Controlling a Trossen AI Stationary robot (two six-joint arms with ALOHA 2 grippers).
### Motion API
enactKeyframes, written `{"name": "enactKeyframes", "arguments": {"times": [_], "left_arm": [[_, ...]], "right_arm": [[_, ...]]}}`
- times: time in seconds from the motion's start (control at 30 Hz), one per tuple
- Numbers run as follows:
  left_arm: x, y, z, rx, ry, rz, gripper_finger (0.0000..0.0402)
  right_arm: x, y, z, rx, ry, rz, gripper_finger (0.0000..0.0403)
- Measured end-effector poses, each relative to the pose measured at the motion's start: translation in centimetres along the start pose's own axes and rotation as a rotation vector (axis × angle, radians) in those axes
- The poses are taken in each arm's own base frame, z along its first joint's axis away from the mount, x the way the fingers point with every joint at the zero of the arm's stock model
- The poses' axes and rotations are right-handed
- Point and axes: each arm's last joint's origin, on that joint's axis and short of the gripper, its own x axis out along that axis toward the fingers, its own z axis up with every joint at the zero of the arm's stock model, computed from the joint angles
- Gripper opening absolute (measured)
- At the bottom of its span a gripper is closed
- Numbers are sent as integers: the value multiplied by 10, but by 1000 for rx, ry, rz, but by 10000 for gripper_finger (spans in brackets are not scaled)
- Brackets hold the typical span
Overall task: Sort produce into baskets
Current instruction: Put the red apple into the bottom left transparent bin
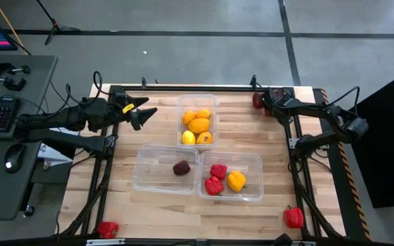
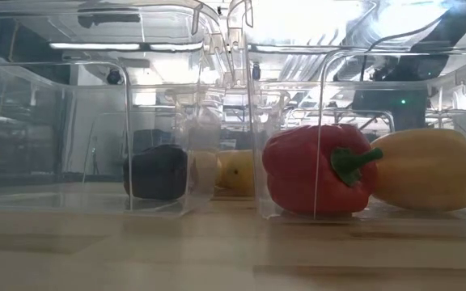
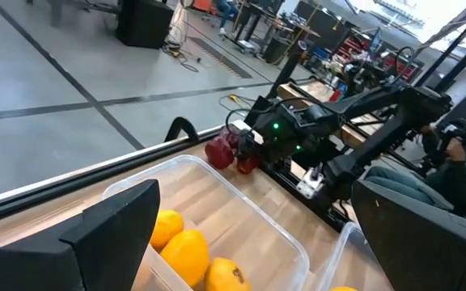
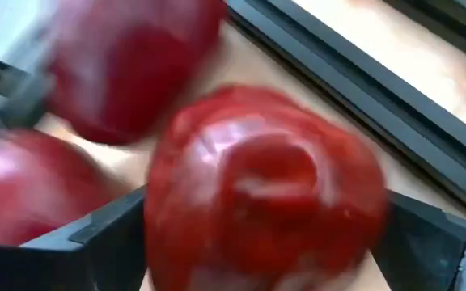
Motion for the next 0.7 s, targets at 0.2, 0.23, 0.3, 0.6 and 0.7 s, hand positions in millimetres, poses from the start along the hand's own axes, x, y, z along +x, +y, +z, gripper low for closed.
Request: {"name": "enactKeyframes", "arguments": {"times": [0.2,0.23,0.3,0.6,0.7], "left_arm": [[-3,0,1,11,12,-46,394],[-6,0,3,18,12,-62,394],[-14,-1,11,15,-13,-92,394],[-47,5,35,9,-122,-160,394],[-52,9,33,27,-105,-150,394]], "right_arm": [[-1,-1,-1,-26,54,3,321],[-3,0,-1,-42,63,13,309],[-11,2,2,-70,69,35,298],[-107,18,31,-198,-92,346,298],[-146,27,34,-282,-83,609,298]]}}
